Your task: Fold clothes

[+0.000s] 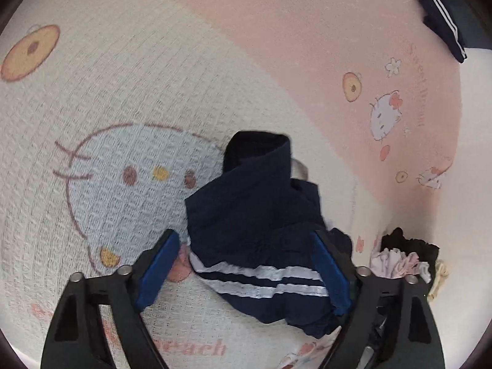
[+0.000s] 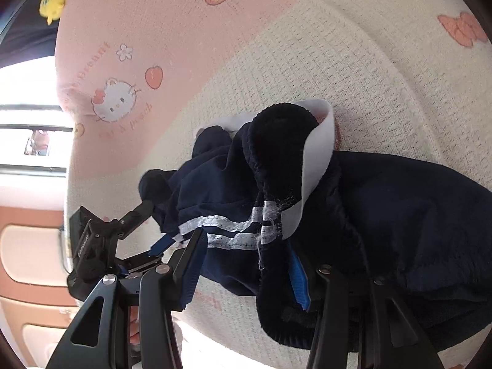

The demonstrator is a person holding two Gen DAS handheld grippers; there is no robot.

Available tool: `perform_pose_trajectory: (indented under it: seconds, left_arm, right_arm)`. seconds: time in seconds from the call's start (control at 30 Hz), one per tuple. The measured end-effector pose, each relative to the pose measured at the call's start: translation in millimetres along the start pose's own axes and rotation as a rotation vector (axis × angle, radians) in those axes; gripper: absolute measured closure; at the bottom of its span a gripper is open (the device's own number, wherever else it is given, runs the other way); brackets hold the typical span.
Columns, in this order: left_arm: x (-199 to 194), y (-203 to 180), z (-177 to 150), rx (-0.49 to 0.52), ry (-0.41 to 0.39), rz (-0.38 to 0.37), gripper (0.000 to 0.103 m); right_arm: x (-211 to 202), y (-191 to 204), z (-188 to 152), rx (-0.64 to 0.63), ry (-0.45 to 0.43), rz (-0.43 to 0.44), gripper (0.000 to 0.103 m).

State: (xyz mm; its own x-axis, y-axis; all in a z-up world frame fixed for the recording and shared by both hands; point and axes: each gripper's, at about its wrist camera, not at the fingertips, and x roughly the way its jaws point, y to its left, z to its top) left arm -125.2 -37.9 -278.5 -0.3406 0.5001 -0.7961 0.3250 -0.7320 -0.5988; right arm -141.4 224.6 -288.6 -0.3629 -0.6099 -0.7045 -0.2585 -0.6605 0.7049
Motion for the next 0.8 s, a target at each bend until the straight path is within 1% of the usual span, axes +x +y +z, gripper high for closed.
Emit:
perform_pose_trajectory:
  seconds: [0.03, 0.07, 0.1, 0.23, 0.37, 0.4, 0.47, 0.5, 0.53, 0.6, 0.67, 0.73, 0.77, 0.8]
  left_arm:
    - [-0.3, -2.1, -4.3, 0.021, -0.011, 0.016, 0.03]
    - [-0.7, -4.4, -8.7, 0.044, -0.022, 0.033, 0.032]
    - [0.5, -8.1, -14.2, 0.066, -0.013, 0.04, 0.032]
    - [9.1, -17.7, -34.1, 0.09, 0.04, 0.029, 0.032]
    - [12.6, -28.5, -40.6, 0.14, 0.012, 0.074, 0.032]
    - [13.7, -31.4, -41.5, 0.149, 0.004, 0.083, 0.032]
    - [17.9, -37.5, -41.7, 0.159, -0.001, 0.1, 0.033]
    - [19.1, -40.2, -41.9, 0.168, -0.007, 0.109, 0.037]
    - [20.2, -42.9, -42.2, 0.176, -0.013, 0.118, 0.052]
    - [25.6, -48.0, -42.6, 0.199, -0.01, 0.175, 0.063]
    - [28.1, -56.4, -44.3, 0.241, -0.02, 0.222, 0.064]
    - [30.8, -64.3, -45.9, 0.285, -0.022, 0.258, 0.072]
    - [31.7, -66.9, -46.5, 0.299, -0.024, 0.27, 0.073]
    - [32.5, -69.5, -47.1, 0.312, -0.025, 0.282, 0.076]
  right_arm:
    - [1.6, 2.6, -0.3, -0.023, -0.003, -0.017, 0.054]
    - [2.8, 5.2, -1.0, -0.048, -0.008, -0.033, 0.054]
    - [4.3, 7.7, -1.4, -0.07, -0.012, -0.047, 0.054]
    - [8.7, 13.6, -3.1, -0.108, -0.028, -0.082, 0.054]
    - [11.6, 14.5, -3.2, -0.115, -0.037, -0.087, 0.055]
    - [12.4, 14.6, -3.1, -0.119, -0.038, -0.097, 0.058]
    - [13.6, 14.7, -2.8, -0.126, -0.037, -0.121, 0.069]
    - [13.8, 14.4, -2.3, -0.127, -0.035, -0.126, 0.071]
    - [13.9, 14.0, -1.9, -0.127, -0.034, -0.131, 0.074]
    - [14.5, 14.2, -0.9, -0.133, -0.03, -0.142, 0.074]
    - [15.9, 16.8, -0.3, -0.154, -0.026, -0.16, 0.078]
    - [17.6, 22.2, -0.7, -0.186, -0.023, -0.197, 0.079]
    - [18.7, 25.6, -0.9, -0.204, -0.022, -0.217, 0.08]
    - [19.8, 28.5, -1.1, -0.221, -0.022, -0.235, 0.08]
